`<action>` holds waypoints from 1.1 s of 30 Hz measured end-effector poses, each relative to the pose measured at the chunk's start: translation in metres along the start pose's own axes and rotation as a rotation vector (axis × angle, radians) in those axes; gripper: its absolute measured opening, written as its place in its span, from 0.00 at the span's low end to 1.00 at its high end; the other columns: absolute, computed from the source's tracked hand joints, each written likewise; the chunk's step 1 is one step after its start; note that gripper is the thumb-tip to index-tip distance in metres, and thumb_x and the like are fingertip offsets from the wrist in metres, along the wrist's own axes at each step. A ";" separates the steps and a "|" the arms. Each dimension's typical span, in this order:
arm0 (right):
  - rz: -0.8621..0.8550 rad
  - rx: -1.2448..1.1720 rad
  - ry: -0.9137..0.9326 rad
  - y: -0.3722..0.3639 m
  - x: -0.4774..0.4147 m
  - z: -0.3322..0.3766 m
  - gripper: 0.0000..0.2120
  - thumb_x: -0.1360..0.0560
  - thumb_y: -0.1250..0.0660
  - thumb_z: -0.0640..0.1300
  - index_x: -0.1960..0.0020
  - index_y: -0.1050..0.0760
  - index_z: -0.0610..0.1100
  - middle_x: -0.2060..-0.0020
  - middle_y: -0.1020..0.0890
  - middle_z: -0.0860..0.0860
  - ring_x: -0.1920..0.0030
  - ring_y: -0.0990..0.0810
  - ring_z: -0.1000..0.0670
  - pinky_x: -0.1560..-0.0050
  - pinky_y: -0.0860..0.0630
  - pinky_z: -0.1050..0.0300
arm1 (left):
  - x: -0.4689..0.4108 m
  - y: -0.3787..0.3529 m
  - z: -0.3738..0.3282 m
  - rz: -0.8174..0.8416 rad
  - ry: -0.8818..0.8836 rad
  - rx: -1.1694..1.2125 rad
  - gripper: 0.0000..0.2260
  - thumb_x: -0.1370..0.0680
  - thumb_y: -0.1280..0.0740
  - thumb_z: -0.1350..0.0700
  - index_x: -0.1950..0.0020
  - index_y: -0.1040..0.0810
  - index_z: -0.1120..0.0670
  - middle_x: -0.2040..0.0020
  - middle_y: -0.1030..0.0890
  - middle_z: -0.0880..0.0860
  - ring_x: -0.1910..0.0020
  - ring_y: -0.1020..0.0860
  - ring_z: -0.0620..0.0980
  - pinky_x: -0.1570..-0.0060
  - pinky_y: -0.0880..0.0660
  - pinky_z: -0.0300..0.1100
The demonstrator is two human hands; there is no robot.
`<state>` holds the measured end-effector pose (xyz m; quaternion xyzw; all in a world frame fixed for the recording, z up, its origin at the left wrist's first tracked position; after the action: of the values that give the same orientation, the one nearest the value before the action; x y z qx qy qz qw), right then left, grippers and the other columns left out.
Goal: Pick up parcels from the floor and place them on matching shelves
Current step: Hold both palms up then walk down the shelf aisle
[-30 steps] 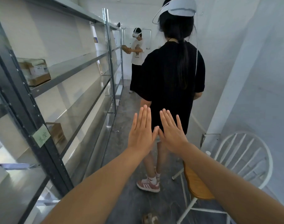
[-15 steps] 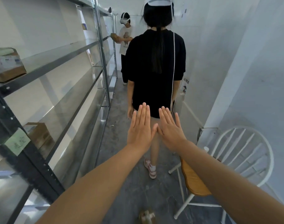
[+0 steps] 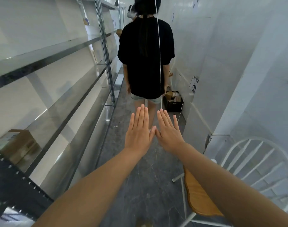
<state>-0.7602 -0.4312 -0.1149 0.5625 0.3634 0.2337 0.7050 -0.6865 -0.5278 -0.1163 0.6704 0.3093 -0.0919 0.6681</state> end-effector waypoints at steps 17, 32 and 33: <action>0.139 -0.118 0.061 -0.105 -0.044 -0.052 0.29 0.16 0.57 0.53 0.20 0.63 0.43 0.20 0.60 0.49 0.22 0.65 0.53 0.26 0.71 0.50 | -0.006 -0.108 0.002 0.155 0.146 -0.060 0.32 0.16 0.56 0.44 0.19 0.56 0.62 0.18 0.54 0.60 0.18 0.55 0.54 0.20 0.54 0.52; 0.363 -0.189 0.032 -0.221 -0.022 -0.048 0.30 0.16 0.57 0.53 0.20 0.62 0.42 0.20 0.60 0.49 0.22 0.64 0.52 0.24 0.68 0.46 | 0.057 -0.195 0.028 0.353 0.241 -0.057 0.32 0.17 0.56 0.43 0.19 0.53 0.64 0.18 0.51 0.61 0.18 0.53 0.54 0.20 0.55 0.52; 0.380 -0.200 0.020 -0.233 -0.017 -0.048 0.30 0.16 0.57 0.53 0.20 0.62 0.42 0.20 0.60 0.48 0.21 0.64 0.52 0.23 0.67 0.46 | 0.064 -0.206 0.030 0.370 0.248 -0.058 0.32 0.17 0.56 0.43 0.19 0.52 0.64 0.18 0.51 0.60 0.18 0.53 0.54 0.20 0.55 0.52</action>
<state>-0.8264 -0.4743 -0.3398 0.5457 0.2330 0.4028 0.6969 -0.7372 -0.5553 -0.3261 0.7023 0.2633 0.1243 0.6496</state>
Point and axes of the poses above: each hand's wrist, its own x-axis away from the middle knuckle, its own y-axis out of the back of the hand, z = x × y, the point moved 5 cm from there along -x, towards the middle knuckle
